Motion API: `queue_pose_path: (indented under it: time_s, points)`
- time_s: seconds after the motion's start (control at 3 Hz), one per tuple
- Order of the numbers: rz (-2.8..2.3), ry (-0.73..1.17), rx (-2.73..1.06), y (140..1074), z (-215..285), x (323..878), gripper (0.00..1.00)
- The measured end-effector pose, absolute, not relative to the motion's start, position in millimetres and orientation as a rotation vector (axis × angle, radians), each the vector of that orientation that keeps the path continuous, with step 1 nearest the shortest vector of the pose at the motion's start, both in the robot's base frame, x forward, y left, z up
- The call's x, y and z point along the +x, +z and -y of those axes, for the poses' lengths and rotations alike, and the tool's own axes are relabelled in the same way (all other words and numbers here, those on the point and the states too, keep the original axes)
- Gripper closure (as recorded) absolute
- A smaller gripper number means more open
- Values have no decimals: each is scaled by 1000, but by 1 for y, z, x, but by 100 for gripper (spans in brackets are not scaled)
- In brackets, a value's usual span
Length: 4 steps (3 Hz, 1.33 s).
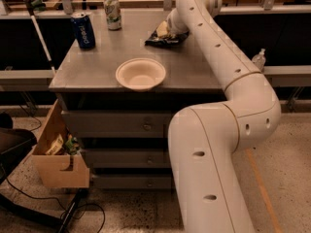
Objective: Move blue chip bag near paper bowl
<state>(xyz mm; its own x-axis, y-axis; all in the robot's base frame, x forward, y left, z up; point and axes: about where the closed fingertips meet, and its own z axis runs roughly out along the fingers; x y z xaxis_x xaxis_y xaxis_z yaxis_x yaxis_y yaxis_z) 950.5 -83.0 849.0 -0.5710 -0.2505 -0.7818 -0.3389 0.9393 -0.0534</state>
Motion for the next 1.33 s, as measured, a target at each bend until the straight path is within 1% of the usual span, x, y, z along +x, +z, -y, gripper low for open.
queue_pose_path:
  time_s: [0.33, 0.67, 1.33]
  points:
    - [-2205, 128, -415, 850, 83, 950, 94]
    - [-2205, 128, -415, 851, 83, 950, 100]
    - [-2205, 128, -415, 851, 83, 950, 100]
